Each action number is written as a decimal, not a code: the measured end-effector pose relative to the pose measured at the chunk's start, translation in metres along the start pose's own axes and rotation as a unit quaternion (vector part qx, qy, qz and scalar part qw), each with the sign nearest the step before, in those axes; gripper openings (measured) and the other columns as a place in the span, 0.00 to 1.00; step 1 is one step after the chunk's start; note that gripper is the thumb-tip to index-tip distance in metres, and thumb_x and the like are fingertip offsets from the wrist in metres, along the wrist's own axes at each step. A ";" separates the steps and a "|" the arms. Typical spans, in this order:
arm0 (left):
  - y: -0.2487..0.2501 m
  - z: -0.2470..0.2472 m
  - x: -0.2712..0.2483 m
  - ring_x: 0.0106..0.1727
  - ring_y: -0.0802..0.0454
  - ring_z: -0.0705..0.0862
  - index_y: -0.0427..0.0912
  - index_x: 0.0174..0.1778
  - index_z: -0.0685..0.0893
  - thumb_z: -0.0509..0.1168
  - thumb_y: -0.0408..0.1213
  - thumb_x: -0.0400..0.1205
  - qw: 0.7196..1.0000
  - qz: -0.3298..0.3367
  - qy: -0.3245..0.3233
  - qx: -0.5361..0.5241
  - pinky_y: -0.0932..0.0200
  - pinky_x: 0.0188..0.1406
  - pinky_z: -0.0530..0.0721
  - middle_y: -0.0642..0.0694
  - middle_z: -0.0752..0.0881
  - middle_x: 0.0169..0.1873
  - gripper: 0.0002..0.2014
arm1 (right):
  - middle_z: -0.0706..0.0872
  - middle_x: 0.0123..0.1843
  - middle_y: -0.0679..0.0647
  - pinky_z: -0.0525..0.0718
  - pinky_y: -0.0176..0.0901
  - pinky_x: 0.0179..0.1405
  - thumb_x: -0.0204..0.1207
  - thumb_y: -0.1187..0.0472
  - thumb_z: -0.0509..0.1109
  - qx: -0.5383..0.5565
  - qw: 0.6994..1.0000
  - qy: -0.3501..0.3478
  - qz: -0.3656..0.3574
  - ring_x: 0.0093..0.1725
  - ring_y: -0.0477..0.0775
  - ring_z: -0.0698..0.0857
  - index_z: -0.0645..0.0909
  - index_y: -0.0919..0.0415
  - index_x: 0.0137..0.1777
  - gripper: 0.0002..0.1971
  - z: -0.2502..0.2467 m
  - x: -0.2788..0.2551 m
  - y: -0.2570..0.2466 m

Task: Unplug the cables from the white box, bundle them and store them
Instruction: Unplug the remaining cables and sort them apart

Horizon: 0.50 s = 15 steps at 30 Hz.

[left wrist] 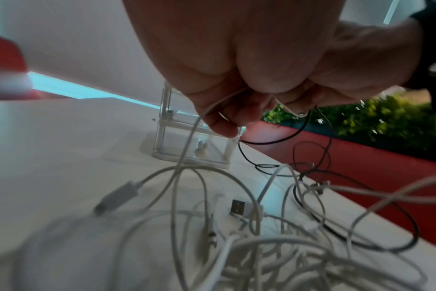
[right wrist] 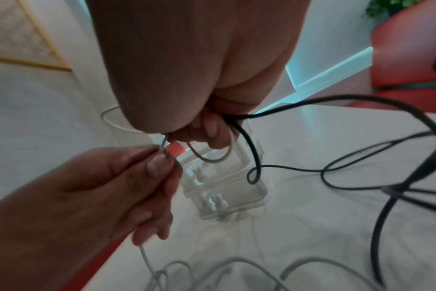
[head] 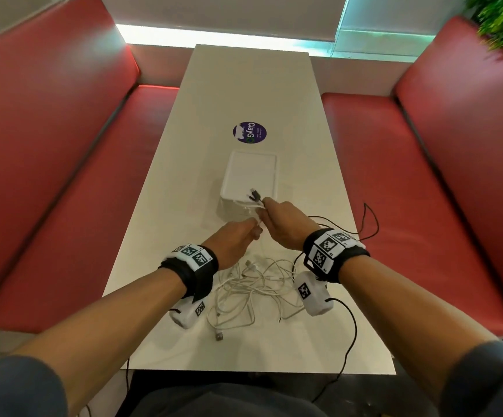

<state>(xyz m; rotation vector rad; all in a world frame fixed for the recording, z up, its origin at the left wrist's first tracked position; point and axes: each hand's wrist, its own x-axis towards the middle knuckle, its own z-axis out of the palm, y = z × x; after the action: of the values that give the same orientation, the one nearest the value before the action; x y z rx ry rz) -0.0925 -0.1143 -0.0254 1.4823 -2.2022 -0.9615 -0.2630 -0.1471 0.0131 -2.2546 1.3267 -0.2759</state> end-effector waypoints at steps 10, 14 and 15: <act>-0.012 -0.008 -0.003 0.41 0.47 0.79 0.44 0.42 0.76 0.52 0.33 0.88 0.994 -0.107 -0.025 0.010 0.55 0.43 0.76 0.48 0.81 0.39 0.12 | 0.82 0.41 0.56 0.78 0.51 0.39 0.89 0.48 0.56 -0.060 0.995 -0.076 0.014 0.40 0.62 0.82 0.72 0.58 0.48 0.15 -0.023 0.006 0.008; 0.001 -0.016 0.007 0.46 0.41 0.82 0.37 0.46 0.81 0.56 0.24 0.83 0.998 -0.039 -0.019 0.055 0.51 0.46 0.79 0.42 0.84 0.43 0.09 | 0.86 0.49 0.52 0.82 0.47 0.44 0.87 0.52 0.62 0.017 0.996 -0.075 -0.054 0.44 0.54 0.84 0.78 0.60 0.54 0.11 -0.001 0.002 -0.002; 0.001 -0.018 0.007 0.46 0.41 0.83 0.37 0.46 0.81 0.57 0.25 0.84 0.997 -0.033 -0.024 0.061 0.52 0.46 0.78 0.42 0.84 0.43 0.08 | 0.85 0.48 0.50 0.80 0.46 0.43 0.87 0.54 0.62 0.022 0.996 -0.071 -0.055 0.44 0.54 0.83 0.77 0.60 0.54 0.09 -0.002 0.001 -0.002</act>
<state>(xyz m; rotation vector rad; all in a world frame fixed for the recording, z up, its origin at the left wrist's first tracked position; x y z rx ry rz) -0.0856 -0.1269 -0.0126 1.6114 -2.2949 -0.9068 -0.2617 -0.1472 0.0154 -2.2683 1.1165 -0.1765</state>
